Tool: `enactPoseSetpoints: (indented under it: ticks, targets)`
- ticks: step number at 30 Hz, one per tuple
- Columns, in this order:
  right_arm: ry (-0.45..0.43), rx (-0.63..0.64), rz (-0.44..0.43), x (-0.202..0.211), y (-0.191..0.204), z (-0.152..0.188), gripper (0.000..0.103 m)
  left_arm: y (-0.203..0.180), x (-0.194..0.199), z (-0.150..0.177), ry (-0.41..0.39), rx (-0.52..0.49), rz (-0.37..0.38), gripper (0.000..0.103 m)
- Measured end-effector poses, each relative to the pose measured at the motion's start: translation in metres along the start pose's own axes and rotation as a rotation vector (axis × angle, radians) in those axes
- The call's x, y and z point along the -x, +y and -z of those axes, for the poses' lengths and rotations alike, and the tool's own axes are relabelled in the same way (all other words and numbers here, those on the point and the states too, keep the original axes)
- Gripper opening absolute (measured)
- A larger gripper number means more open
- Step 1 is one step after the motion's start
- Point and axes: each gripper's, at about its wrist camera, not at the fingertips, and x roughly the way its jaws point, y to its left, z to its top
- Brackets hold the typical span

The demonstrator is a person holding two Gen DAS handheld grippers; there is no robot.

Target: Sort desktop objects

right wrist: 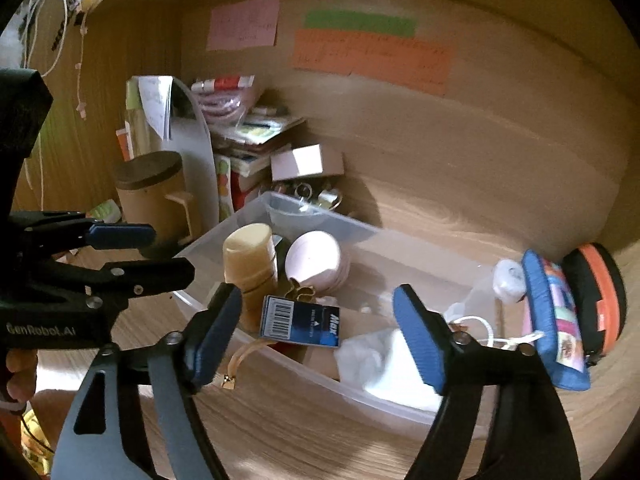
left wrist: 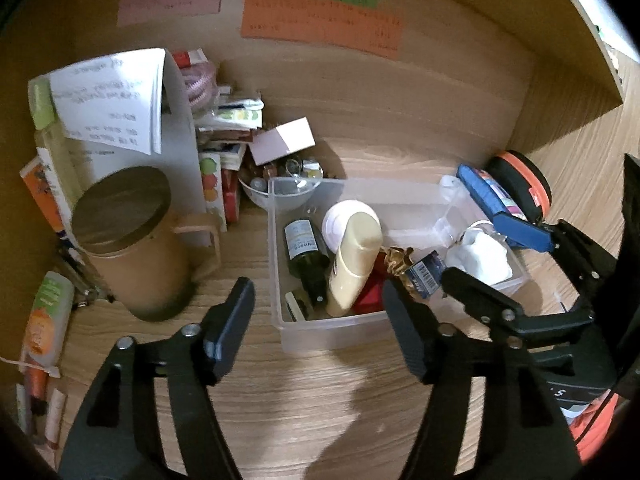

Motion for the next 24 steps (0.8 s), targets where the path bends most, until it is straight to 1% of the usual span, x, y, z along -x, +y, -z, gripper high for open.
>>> enactPoseSetpoints:
  ticks: [1, 3, 5, 9, 12, 14, 17, 19, 21, 24]
  targets:
    - [-0.005, 0.005, 0.013, 0.003, 0.000, 0.001, 0.080, -0.001, 0.003, 0.000, -0.006, -0.002, -0.008, 0.075]
    - [-0.008, 0.008, 0.033, 0.009, -0.001, 0.002, 0.080, -0.003, 0.009, 0.001, -0.015, -0.002, -0.019, 0.089]
    - [-0.010, 0.002, 0.043, 0.016, -0.003, 0.004, 0.081, -0.005, 0.018, 0.003, -0.031, 0.006, -0.029, 0.097]
    - [-0.024, -0.043, 0.044, 0.034, -0.011, 0.010, 0.082, -0.011, 0.034, 0.008, -0.063, 0.002, -0.080, 0.098]
    - [-0.048, -0.095, 0.052, 0.052, -0.018, 0.016, 0.089, -0.016, 0.045, 0.015, -0.086, 0.002, -0.093, 0.100]
    - [-0.066, -0.118, 0.063, 0.064, -0.021, 0.019, 0.096, -0.020, 0.052, 0.020, -0.102, -0.001, -0.097, 0.101]
    - [-0.102, -0.138, 0.085, 0.084, -0.021, 0.025, 0.102, -0.030, 0.055, 0.028, -0.092, -0.026, -0.121, 0.101]
    - [-0.118, -0.142, 0.100, 0.095, -0.019, 0.029, 0.103, -0.034, 0.056, 0.032, -0.089, -0.036, -0.140, 0.101]
    - [-0.134, -0.148, 0.115, 0.107, -0.018, 0.033, 0.103, -0.036, 0.059, 0.038, -0.093, -0.030, -0.136, 0.101]
    - [-0.151, -0.161, 0.112, 0.121, -0.015, 0.039, 0.103, -0.037, 0.062, 0.044, -0.088, -0.006, -0.128, 0.101]
